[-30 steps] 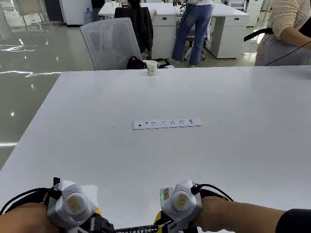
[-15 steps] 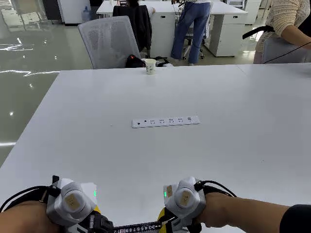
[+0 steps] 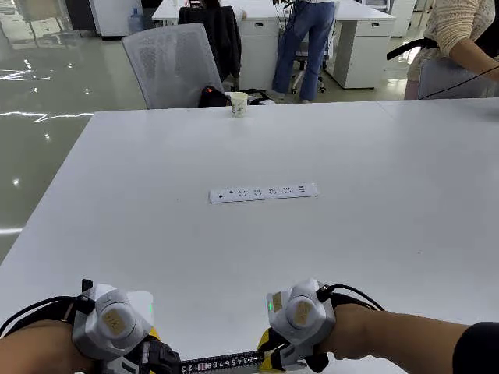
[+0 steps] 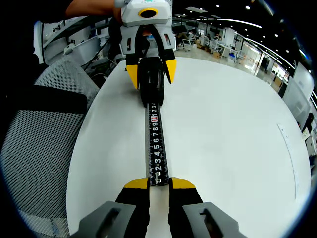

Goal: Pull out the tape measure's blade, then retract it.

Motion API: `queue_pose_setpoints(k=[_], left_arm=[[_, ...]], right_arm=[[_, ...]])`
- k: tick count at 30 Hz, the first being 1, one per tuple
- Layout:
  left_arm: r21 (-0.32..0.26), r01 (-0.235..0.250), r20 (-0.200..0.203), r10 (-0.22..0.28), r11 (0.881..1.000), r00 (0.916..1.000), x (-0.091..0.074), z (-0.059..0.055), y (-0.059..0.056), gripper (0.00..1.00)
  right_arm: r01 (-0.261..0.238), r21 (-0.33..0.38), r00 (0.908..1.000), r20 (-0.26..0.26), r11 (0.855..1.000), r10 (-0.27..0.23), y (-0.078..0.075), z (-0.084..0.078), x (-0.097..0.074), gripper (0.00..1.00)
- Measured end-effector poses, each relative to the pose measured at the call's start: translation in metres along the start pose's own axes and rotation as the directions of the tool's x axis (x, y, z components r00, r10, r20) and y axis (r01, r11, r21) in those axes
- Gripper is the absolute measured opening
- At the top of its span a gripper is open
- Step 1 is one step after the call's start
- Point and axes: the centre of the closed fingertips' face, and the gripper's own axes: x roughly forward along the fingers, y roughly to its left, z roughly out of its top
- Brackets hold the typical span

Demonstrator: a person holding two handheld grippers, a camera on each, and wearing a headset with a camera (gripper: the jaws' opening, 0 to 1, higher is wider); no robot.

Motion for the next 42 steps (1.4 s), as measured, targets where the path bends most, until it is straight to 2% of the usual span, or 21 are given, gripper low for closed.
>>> queue_pose_setpoints(k=[42], left_arm=[[-0.002, -0.003, 0.000, 0.003, 1.000, 1.0000, 0.000, 0.000, 0.002, 0.32]], right_arm=[[0.003, 0.014, 0.9999, -0.013, 1.000, -0.003, -0.002, -0.019, -0.013, 0.10]])
